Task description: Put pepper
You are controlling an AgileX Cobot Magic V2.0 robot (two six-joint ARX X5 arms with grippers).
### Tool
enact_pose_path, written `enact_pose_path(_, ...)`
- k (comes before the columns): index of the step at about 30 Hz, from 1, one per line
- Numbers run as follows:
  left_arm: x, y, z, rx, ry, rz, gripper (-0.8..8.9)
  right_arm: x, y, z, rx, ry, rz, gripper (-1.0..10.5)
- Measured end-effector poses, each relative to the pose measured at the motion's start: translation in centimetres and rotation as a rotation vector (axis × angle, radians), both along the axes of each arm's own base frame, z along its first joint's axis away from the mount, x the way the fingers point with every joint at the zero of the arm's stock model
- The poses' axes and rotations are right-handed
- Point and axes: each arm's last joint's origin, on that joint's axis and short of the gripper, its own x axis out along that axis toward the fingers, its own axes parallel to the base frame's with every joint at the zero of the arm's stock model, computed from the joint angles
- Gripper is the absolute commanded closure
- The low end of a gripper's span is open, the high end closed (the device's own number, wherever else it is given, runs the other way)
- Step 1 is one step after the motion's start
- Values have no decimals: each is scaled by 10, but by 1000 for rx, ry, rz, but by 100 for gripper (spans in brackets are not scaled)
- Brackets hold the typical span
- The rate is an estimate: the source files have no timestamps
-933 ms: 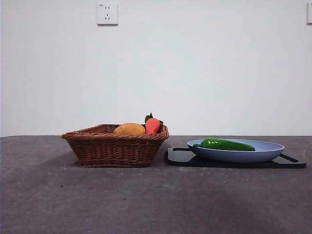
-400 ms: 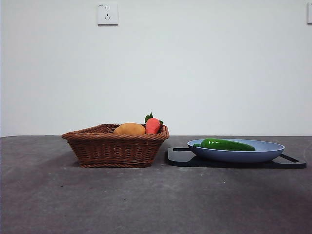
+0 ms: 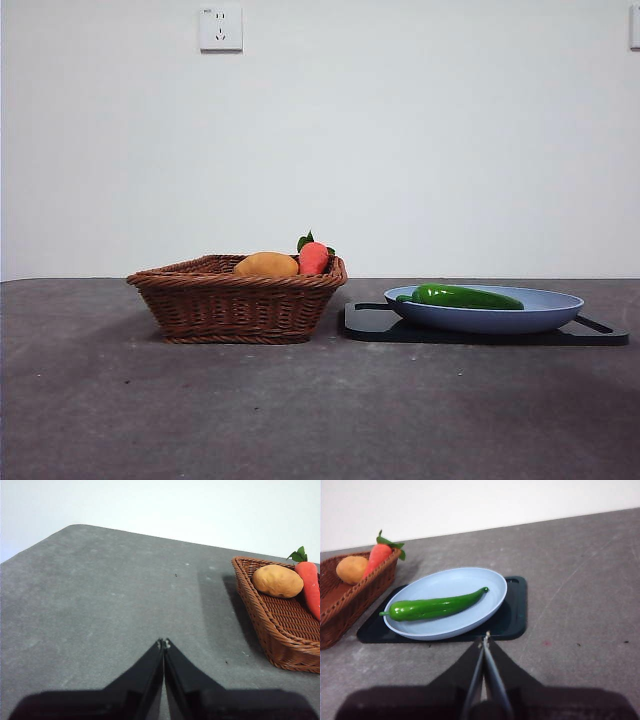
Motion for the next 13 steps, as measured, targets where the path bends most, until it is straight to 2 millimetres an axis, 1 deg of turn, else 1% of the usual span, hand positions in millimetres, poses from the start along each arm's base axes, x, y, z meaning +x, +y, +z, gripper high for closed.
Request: enact_pose_path(13,0,0,0,0,0,0,805,0,0,0,30,0,-5,936)
